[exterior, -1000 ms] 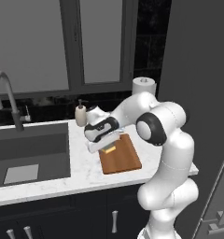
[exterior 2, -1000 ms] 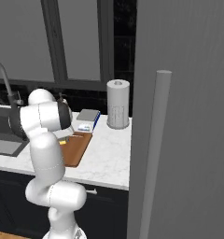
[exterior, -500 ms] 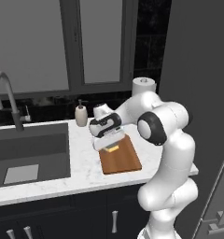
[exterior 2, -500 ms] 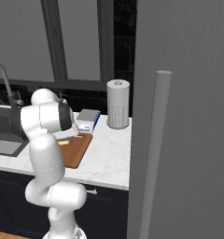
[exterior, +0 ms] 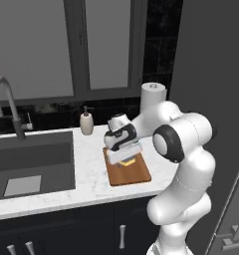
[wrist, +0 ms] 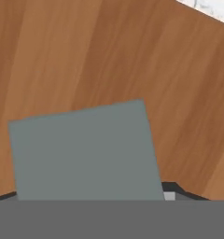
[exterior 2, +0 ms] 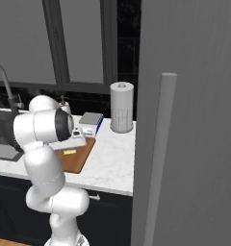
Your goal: Pick up the sponge from the counter and clean the cutting board by briefly scrubbing or pressing down on the cutting board. Once finished, release the sponge.
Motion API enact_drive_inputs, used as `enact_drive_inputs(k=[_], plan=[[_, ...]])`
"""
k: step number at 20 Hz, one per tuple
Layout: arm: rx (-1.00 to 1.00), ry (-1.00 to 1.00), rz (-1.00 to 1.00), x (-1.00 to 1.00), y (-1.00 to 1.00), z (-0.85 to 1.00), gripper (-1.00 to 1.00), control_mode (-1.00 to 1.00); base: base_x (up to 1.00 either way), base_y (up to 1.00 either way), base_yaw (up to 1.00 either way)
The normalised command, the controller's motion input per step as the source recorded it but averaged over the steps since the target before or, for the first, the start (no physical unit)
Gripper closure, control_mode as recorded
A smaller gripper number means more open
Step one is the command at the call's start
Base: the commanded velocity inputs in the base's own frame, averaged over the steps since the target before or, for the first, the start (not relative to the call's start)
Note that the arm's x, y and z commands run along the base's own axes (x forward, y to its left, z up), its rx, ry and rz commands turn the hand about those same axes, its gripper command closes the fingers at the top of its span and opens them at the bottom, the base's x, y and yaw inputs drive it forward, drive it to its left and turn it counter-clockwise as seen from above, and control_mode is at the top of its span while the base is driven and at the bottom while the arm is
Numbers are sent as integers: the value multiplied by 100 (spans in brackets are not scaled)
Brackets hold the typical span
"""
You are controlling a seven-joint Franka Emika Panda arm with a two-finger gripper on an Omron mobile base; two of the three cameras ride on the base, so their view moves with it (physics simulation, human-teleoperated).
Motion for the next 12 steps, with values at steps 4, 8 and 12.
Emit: enact_drive_inputs(k=[4,8,12], plan=[[4,1,0,-100,-91,-71,100,-100,0,0,0],[0,1,0,-100,-94,-87,100,-100,0,0,0],[0,9,0,-98,-94,-100,100,-100,0,0,0]])
